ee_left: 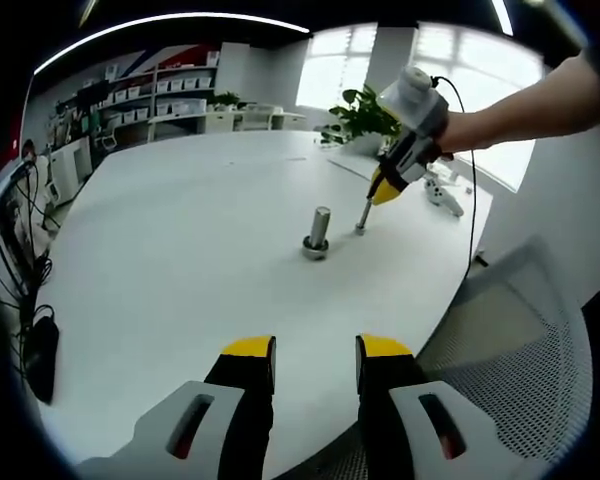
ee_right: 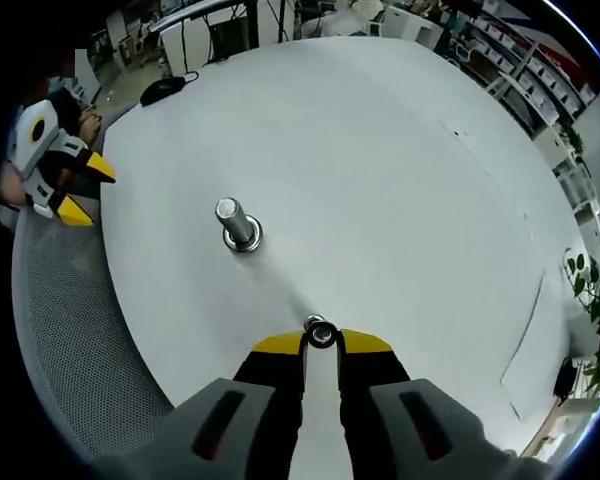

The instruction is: Place the washer onto the threaded stud by aligning its center hole with the stud, sliding it down to the base, and recovering from edge contact or off-axis alignment until the washer reaches the visible bottom stop.

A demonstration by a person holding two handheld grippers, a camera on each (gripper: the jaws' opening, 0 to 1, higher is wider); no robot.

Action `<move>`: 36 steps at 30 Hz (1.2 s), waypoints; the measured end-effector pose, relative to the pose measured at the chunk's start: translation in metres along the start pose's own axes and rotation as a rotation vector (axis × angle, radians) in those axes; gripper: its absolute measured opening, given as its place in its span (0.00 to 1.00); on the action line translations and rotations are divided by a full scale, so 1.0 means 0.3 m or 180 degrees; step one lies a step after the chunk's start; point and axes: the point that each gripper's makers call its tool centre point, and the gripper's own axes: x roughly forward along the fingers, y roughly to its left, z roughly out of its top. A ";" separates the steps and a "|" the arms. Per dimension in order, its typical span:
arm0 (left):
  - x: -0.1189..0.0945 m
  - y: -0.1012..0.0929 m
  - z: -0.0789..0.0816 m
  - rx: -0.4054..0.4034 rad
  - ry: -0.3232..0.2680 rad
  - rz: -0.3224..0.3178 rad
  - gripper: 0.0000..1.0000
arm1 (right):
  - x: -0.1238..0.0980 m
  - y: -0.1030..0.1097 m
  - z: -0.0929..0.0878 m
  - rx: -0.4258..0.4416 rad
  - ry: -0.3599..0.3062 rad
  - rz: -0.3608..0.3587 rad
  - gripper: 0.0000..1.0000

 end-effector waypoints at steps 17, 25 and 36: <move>0.000 0.004 0.002 -0.0003 -0.0007 0.0015 0.30 | 0.048 -0.005 -0.014 -0.0001 0.0092 0.0072 0.14; 0.001 0.002 -0.002 -0.0025 0.0010 0.0003 0.30 | 0.098 -0.001 -0.037 0.0070 0.0151 0.0117 0.14; 0.003 0.007 -0.006 -0.0061 0.0022 0.0014 0.30 | 0.149 0.003 -0.052 0.0170 0.0194 0.0194 0.14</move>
